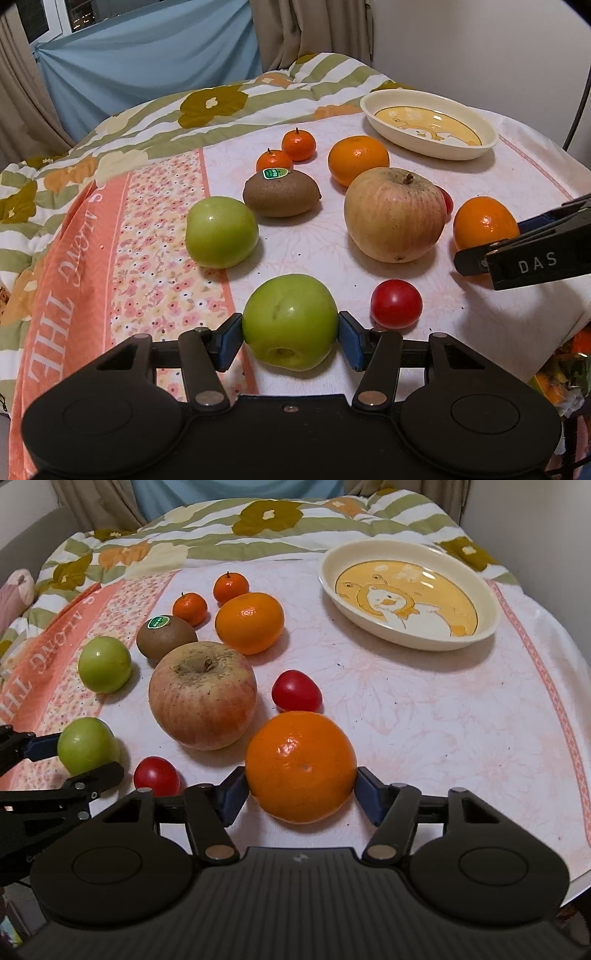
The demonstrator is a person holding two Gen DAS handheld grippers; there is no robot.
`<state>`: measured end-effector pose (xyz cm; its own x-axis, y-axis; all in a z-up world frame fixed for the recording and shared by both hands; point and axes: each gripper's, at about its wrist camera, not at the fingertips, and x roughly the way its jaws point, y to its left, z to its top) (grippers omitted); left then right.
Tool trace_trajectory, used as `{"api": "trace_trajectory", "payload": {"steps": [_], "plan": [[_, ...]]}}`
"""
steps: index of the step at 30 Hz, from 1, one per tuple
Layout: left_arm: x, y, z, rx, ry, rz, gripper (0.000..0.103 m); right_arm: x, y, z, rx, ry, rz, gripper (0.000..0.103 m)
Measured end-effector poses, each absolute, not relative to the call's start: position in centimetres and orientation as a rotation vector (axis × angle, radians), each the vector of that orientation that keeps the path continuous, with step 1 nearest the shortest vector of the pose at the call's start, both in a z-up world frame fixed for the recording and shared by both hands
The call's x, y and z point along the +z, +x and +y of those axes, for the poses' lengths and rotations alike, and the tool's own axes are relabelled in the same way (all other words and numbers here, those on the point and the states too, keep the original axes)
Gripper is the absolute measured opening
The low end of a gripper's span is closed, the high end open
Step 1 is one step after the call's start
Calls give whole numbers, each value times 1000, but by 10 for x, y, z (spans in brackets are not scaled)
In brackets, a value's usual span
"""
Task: Organize fruits
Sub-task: 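Grasp the large orange with the right tool while the left tool grasps a green apple, then carry the orange and green apple into the duck bowl and release both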
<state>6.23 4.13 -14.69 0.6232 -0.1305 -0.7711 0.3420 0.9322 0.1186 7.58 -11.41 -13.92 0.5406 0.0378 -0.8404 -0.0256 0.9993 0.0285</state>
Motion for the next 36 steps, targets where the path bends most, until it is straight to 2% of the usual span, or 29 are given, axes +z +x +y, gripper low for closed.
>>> {"api": "trace_trajectory", "payload": {"steps": [16,26,36], "plan": [[-136,51,48,-256,247,858,59,-126,59,-115,34,17,939,75],[-75,51,31,-274,251,768,59,-66,46,-133,5,44,857,75],[-16,82,-23,-337,239,662,59,-12,62,-192,-22,82,772,75]]}}
